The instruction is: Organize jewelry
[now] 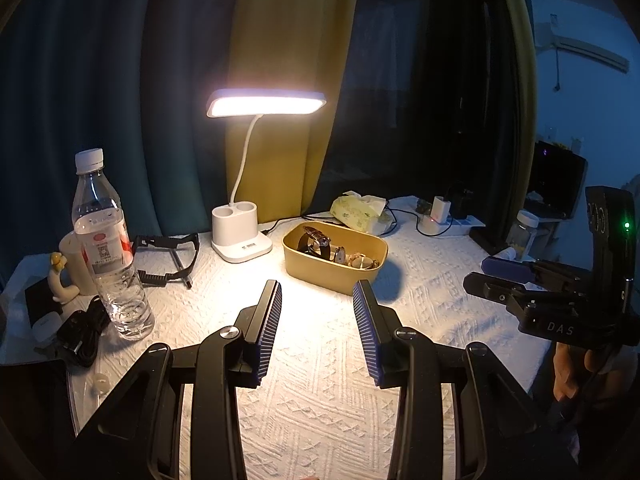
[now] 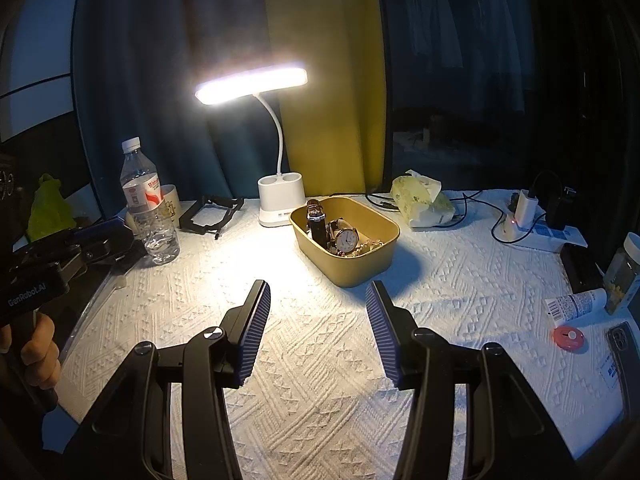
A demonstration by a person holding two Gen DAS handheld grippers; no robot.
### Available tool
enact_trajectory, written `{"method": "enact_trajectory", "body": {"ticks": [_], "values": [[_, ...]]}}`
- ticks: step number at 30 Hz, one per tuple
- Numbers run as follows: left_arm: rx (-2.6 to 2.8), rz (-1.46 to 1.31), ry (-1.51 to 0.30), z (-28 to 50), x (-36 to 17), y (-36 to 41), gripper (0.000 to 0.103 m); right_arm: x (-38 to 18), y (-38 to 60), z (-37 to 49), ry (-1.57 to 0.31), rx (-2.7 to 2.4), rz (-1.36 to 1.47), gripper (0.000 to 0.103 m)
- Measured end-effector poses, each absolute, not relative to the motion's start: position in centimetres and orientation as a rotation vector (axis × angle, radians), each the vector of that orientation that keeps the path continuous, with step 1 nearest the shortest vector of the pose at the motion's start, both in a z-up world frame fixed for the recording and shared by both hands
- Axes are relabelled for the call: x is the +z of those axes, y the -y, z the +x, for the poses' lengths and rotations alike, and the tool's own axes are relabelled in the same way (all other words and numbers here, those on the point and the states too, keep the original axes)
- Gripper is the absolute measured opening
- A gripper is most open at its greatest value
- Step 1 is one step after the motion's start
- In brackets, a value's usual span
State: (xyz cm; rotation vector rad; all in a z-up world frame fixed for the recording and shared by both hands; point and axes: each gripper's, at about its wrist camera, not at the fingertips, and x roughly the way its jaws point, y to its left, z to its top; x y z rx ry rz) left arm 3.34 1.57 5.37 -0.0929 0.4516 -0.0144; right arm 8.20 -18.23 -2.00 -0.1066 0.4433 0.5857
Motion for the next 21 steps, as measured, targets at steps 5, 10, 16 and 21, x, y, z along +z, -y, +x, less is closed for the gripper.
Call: {"method": "enact_trajectory", "body": {"ticks": [5,10,16,21], "values": [[-0.01,-0.093,-0.452,3.41,5.41,-1.61,0.04,-2.08,18.06,8.36,-0.448,0.586,-0.106,0.05],[-0.01,-0.094,-0.454,3.59,5.38,-1.7,0.04,-2.19,17.92,8.74,-0.453,0.589,-0.105,0.05],[-0.013,-0.094,-0.453,3.84,5.37,-1.73,0.04,-2.19,17.84,8.9,-0.455,0.59,-0.104,0.05],[-0.016,-0.096,-0.453,3.94,5.35,-1.73,0.04,-2.15,17.72,9.13,-0.458,0.588,-0.103,0.05]]}}
